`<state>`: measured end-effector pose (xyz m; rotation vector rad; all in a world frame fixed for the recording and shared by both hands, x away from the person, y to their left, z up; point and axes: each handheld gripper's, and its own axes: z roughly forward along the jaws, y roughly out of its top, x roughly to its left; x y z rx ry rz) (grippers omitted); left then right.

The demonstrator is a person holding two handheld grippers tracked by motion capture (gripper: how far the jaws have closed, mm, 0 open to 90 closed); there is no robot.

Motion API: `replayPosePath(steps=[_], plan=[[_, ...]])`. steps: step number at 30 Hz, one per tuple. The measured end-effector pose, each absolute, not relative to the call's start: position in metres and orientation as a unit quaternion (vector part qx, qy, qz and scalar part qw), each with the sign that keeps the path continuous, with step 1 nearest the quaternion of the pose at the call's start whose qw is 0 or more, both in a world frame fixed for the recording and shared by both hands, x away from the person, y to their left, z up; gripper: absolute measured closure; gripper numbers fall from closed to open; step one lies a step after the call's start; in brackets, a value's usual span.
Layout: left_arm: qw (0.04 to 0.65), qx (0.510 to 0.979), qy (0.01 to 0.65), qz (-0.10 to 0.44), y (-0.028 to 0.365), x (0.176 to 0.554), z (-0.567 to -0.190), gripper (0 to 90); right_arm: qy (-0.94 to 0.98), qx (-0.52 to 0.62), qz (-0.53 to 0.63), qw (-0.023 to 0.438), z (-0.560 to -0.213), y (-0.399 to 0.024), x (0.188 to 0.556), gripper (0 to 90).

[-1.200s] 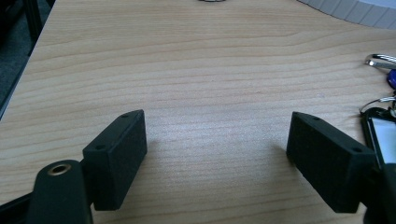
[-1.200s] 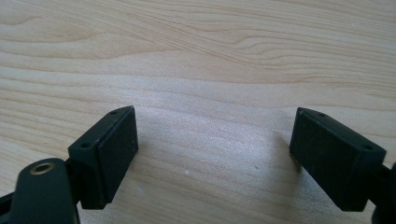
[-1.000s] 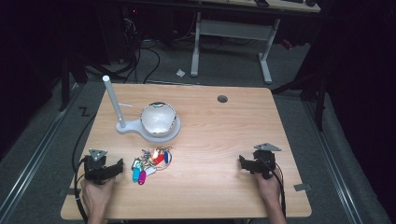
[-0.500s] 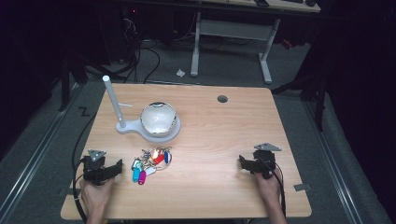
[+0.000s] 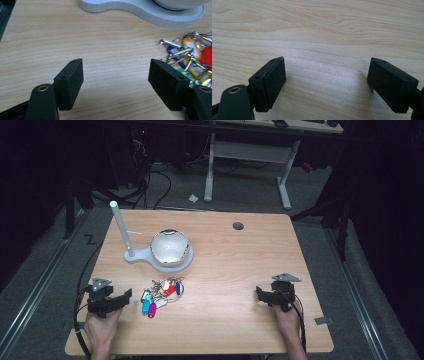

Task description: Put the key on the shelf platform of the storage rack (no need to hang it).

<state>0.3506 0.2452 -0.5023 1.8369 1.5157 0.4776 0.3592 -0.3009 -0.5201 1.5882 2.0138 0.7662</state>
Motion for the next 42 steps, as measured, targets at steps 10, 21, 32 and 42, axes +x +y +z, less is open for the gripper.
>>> replayPosePath(steps=[10,21,32,42], plan=[[0.349,0.739,0.544,0.189,0.218,0.352,-0.486,27.4,0.732,0.577,0.279,0.230,-0.520,-0.301,0.359,15.4],[0.348,0.763,0.516,0.172,0.193,0.356,-0.482,27.2,0.732,0.577,0.278,0.230,-0.520,-0.301,0.359,15.5],[0.333,0.785,0.500,0.154,0.168,0.366,-0.489,30.9,0.732,0.577,0.278,0.230,-0.520,-0.301,0.359,15.5],[0.324,0.786,0.507,0.143,0.155,0.376,-0.500,33.3,0.732,0.577,0.278,0.230,-0.520,-0.301,0.359,15.4]])
